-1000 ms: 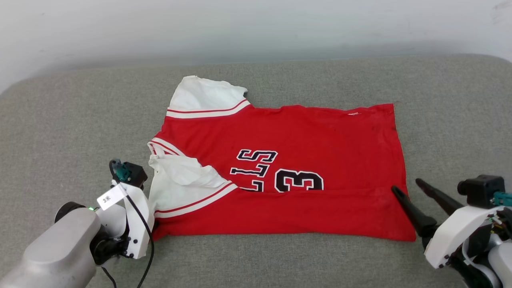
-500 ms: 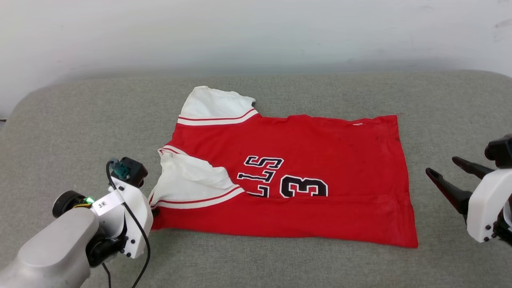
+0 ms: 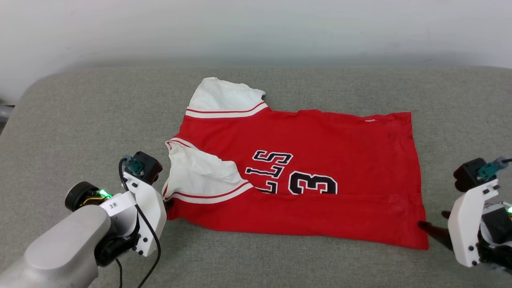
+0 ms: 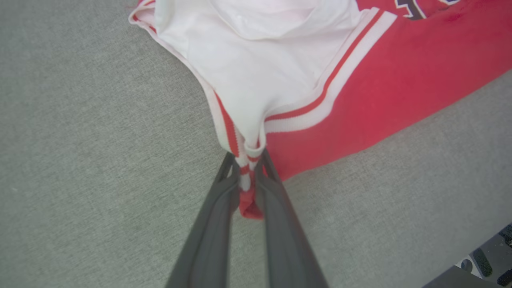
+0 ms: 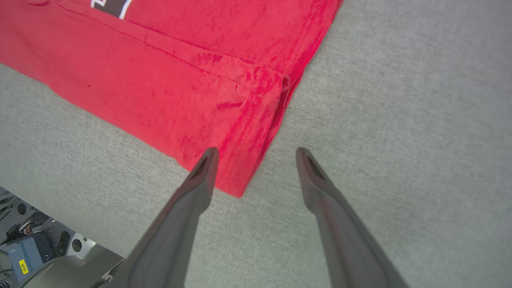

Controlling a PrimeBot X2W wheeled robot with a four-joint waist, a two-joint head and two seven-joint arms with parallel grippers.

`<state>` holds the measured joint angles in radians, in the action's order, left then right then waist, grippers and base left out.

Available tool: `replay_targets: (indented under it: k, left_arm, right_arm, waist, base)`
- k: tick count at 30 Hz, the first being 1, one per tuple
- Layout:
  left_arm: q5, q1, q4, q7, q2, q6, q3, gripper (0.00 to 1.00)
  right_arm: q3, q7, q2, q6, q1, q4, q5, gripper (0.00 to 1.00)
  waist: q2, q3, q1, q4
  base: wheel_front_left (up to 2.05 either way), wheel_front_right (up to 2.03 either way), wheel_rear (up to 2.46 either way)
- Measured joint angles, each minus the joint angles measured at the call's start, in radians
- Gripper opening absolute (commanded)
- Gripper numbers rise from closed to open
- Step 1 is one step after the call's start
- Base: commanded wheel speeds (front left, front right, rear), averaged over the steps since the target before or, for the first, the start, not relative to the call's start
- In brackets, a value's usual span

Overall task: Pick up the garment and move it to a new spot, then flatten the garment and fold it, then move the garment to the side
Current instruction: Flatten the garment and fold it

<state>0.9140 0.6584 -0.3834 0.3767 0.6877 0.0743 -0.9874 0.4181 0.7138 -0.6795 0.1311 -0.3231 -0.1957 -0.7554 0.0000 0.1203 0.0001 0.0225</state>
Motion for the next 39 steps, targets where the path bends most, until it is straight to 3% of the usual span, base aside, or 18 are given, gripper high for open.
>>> replay_targets:
  k: [9,15,16,17,18,28,39]
  left_arm:
    - [-0.004,0.001,0.022,-0.007,0.007,-0.014,0.002,0.00]
    - [0.002,0.000,0.021,-0.021,0.000,-0.016,0.005,0.00]
    - [0.004,-0.002,0.020,-0.028,0.000,-0.016,0.006,0.00]
    - [0.005,-0.005,0.019,-0.030,0.000,-0.017,0.006,0.00]
    - [0.007,-0.011,0.017,-0.037,0.001,-0.017,0.008,0.00]
    - [0.045,-0.108,0.050,-0.084,0.038,-0.040,0.019,0.00]
    - [0.077,-0.230,0.203,-0.090,0.114,-0.104,0.014,0.00]
  right_arm:
    - [0.034,-0.062,0.102,0.000,-0.004,-0.163,0.011,1.00]
    - [0.078,-0.127,0.123,-0.002,-0.009,-0.237,-0.001,1.00]
    - [0.091,-0.142,0.122,-0.002,-0.013,-0.242,-0.001,0.60]
    - [0.101,-0.159,0.121,-0.002,-0.016,-0.246,-0.001,0.26]
    - [0.110,-0.174,0.120,-0.002,-0.019,-0.250,-0.002,0.00]
    - [0.165,-0.294,0.053,0.000,-0.005,-0.194,-0.042,0.00]
    - [0.113,-0.289,-0.045,0.000,0.122,-0.061,-0.080,0.00]
  waist:
    - [0.0000,0.036,0.0000,0.018]
    - [0.0000,0.047,0.0000,0.026]
    - [-0.0001,0.046,-0.0001,0.025]
    - [0.0000,0.043,0.0000,0.024]
    - [0.0000,0.040,-0.0001,0.022]
    - [0.0000,-0.032,0.0000,0.005]
    - [0.0000,-0.083,-0.0001,0.001]
  base:
    - [0.00,0.00,0.00]
    - [0.00,0.00,0.00]
    - [0.00,0.00,0.00]
    - [0.00,0.00,0.00]
    - [0.00,0.00,0.00]
    - [0.00,0.00,0.00]
    - [0.00,0.00,0.00]
